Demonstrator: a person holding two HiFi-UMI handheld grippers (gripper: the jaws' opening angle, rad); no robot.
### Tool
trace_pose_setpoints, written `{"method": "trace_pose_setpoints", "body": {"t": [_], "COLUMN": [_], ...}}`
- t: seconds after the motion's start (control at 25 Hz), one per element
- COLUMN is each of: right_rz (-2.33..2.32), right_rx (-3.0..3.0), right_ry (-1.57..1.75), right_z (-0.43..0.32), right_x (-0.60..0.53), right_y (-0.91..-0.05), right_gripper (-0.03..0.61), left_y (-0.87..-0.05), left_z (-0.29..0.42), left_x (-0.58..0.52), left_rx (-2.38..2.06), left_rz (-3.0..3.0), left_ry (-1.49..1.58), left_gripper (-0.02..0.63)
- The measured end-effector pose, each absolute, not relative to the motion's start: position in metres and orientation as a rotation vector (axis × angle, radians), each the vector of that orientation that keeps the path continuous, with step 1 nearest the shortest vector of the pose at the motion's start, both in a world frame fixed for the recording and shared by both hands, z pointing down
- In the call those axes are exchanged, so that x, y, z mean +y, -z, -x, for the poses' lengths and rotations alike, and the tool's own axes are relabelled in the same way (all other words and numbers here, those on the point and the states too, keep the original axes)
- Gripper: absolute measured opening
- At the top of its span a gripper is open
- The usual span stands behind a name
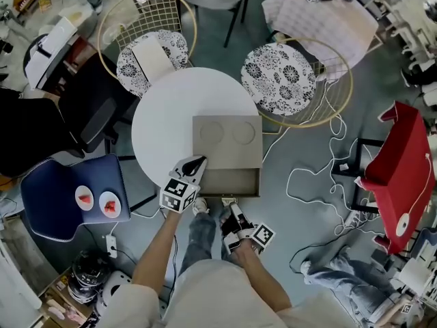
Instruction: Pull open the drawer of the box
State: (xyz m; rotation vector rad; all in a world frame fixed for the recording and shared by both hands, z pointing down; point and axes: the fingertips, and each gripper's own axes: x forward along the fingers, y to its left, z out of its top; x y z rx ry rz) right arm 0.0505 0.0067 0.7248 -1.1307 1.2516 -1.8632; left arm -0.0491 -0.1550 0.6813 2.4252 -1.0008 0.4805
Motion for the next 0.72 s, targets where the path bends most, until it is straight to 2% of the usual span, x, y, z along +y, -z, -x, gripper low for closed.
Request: {"method": "trace_pose_setpoints", "body": {"t": [0.32, 0.48, 0.72], "right_rz": [1.138, 1.315, 1.581], "right_rx": [1.439, 1.76, 2.379], "right_ry": [1.765, 1.686, 1.281], "right_z": [-0.065, -0.08, -0.105], "right_x": [-0.03, -0.053, -0.106], "right_y": [-0.685, -0.66, -0.592], "right_gripper": [0.015, 0.015, 0.015], "left_y": [-0.652, -0.623, -0.576], "left_z": [0.041, 0.033, 0.016], "left_x": [-0.159, -0.154, -0.145], "left_rx": [-1.028, -1.041, -1.038], "left_rz": [-2.441, -2.456, -2.51], "left_ry": [-0.456, -0.434, -0.422], "left_gripper": [0.011, 0.011, 0.011]}}
